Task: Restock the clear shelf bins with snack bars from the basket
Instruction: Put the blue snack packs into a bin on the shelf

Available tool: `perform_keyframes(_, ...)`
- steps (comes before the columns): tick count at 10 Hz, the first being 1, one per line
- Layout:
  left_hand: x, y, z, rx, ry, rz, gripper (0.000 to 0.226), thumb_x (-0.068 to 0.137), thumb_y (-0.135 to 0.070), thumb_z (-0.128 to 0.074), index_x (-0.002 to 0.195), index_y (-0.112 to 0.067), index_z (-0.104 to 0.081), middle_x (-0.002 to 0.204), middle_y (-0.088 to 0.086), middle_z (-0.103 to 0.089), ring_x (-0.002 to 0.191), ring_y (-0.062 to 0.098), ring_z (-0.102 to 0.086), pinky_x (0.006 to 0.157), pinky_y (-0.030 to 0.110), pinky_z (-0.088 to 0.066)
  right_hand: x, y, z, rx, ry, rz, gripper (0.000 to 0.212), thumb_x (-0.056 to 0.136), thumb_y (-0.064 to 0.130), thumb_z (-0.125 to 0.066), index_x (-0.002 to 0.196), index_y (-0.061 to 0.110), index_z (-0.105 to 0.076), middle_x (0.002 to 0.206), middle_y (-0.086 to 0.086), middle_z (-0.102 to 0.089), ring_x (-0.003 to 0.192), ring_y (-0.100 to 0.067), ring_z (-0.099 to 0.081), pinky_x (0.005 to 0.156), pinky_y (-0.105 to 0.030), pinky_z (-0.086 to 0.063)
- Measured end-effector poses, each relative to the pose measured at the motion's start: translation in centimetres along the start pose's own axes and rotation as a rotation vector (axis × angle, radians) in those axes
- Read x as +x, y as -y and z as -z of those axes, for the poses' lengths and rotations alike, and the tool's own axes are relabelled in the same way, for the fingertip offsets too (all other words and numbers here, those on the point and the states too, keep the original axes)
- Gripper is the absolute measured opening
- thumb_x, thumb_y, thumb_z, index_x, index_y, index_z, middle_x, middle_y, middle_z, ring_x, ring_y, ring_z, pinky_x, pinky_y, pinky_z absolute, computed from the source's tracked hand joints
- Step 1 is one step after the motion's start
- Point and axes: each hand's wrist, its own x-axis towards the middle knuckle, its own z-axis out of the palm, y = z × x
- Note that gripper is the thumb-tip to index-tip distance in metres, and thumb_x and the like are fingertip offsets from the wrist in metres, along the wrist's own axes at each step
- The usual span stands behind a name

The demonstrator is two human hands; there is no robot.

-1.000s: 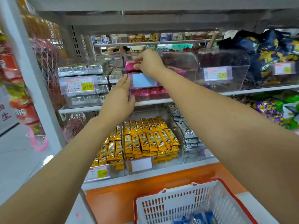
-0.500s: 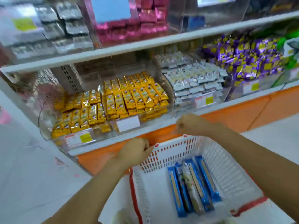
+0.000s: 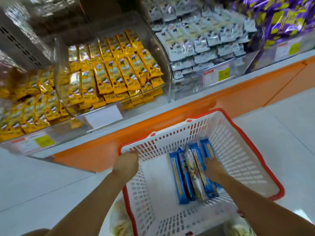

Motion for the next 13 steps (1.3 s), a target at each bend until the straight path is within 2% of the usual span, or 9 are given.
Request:
perform_keyframes(2, 2.9, -2.7, -0.5, -0.358, 0.278, 0.151, 0.019, 0.094, -0.015, -0.049, 0.110, -0.010, -0.058, 0.107, 0.008, -0.062, 0.102, 0.026, -0.059, 0.084, 0.030, -0.047, 1.3, -0.3, -2.5, 0.191, -0.057, -0.159, 0.062, 0.093, 0.031, -0.056, 0.141, 0.002, -0.030, 0.142, -0.016, -0.034, 0.128, -0.032, -0.038, 0.105, -0.038, -0.038)
perform_keyframes(4, 4.0, -7.5, -8.6, -0.740, 0.463, 0.260, 0.031, 0.089, -0.014, -0.059, 0.120, -0.008, -0.056, 0.112, 0.009, -0.061, 0.093, 0.019, -0.057, 0.070, 0.017, -0.040, 3.1, -1.2, -2.6, 0.323, 0.016, -0.355, 0.117, 0.070, 0.054, -0.077, 0.151, 0.010, -0.004, 0.153, -0.022, -0.017, 0.140, -0.039, -0.020, 0.110, -0.049, -0.031)
perform_keyframes(5, 4.1, -10.8, -11.1, -0.871, 0.594, 0.381, 0.044, 0.089, -0.019, -0.060, 0.129, -0.007, -0.047, 0.131, 0.009, -0.051, 0.114, 0.022, -0.053, 0.077, 0.018, -0.038, 4.1, -1.3, -4.0, 0.376, 0.090, -0.415, 0.134, 0.067, 0.058, -0.077, 0.150, 0.012, 0.019, 0.158, -0.021, 0.000, 0.144, -0.039, -0.009, 0.114, -0.054, -0.020)
perform_keyframes(6, 4.6, -13.1, -12.0, -0.909, 0.686, 0.426, 0.012, 0.088, -0.019, -0.058, 0.090, -0.007, -0.055, 0.100, 0.010, -0.061, 0.094, 0.024, -0.059, 0.063, 0.021, -0.038, 4.1, -0.9, -4.9, 0.348, 0.078, -0.433, 0.146, 0.057, 0.063, -0.081, 0.149, 0.015, 0.022, 0.154, -0.023, -0.009, 0.140, -0.039, -0.019, 0.111, -0.056, -0.025)
perform_keyframes(7, 5.3, -14.7, -12.0, -0.982, 0.710, 0.480, 0.023, 0.085, -0.010, -0.051, 0.064, -0.011, -0.041, 0.066, 0.005, -0.047, 0.057, 0.016, -0.047, 0.048, 0.022, -0.033, 4.6, -0.8, -5.2, 0.375, 0.035, -0.404, 0.133, 0.064, 0.053, -0.082, 0.152, 0.014, 0.011, 0.154, -0.020, -0.005, 0.141, -0.038, -0.019, 0.111, -0.054, -0.027)
perform_keyframes(10, 5.1, -16.1, -11.6, -1.036, 0.696, 0.570, 0.027, 0.086, -0.005, -0.046, 0.062, -0.013, -0.035, 0.065, 0.002, -0.042, 0.054, 0.011, -0.041, 0.044, 0.020, -0.029, 5.4, -2.0, -4.5, 0.463, 0.120, -0.414, 0.079, 0.068, 0.040, -0.081, 0.124, 0.006, -0.036, 0.111, -0.016, -0.057, 0.102, -0.032, -0.057, 0.084, -0.042, -0.051)
perform_keyframes(11, 4.5, -16.0, -10.5, -1.064, 0.690, 0.611, 0.031, 0.087, -0.002, -0.044, 0.061, -0.015, -0.032, 0.063, 0.002, -0.037, 0.052, 0.012, -0.036, 0.044, 0.021, -0.026, 4.8, -1.8, -3.4, 0.600, 0.137, -0.406, 0.062, 0.072, 0.020, -0.082, 0.116, 0.001, -0.043, 0.079, -0.012, -0.060, 0.055, -0.021, -0.057, 0.044, -0.025, -0.045)
perform_keyframes(12, 4.2, -15.7, -9.8, -1.113, 0.684, 0.666, 0.022, 0.086, -0.004, -0.047, 0.066, -0.011, -0.041, 0.069, 0.004, -0.044, 0.058, 0.013, -0.043, 0.049, 0.021, -0.035, 3.8, -2.1, -2.8, 0.664, 0.154, -0.376, 0.047, 0.076, 0.017, -0.079, 0.106, 0.001, -0.047, 0.045, -0.005, -0.055, 0.031, -0.013, -0.047, 0.034, -0.018, -0.035)
perform_keyframes(13, 3.7, -15.6, -8.5, -1.185, 0.673, 0.707, 0.005, 0.084, -0.004, -0.050, 0.080, -0.006, -0.050, 0.073, 0.008, -0.050, 0.061, 0.016, -0.049, 0.058, 0.028, -0.042, 1.8, -1.7, -1.7, 0.775, 0.243, -0.345, 0.025, 0.080, 0.018, -0.073, 0.071, 0.003, -0.056, 0.036, -0.002, -0.049, 0.035, -0.014, -0.046, 0.040, -0.017, -0.039)
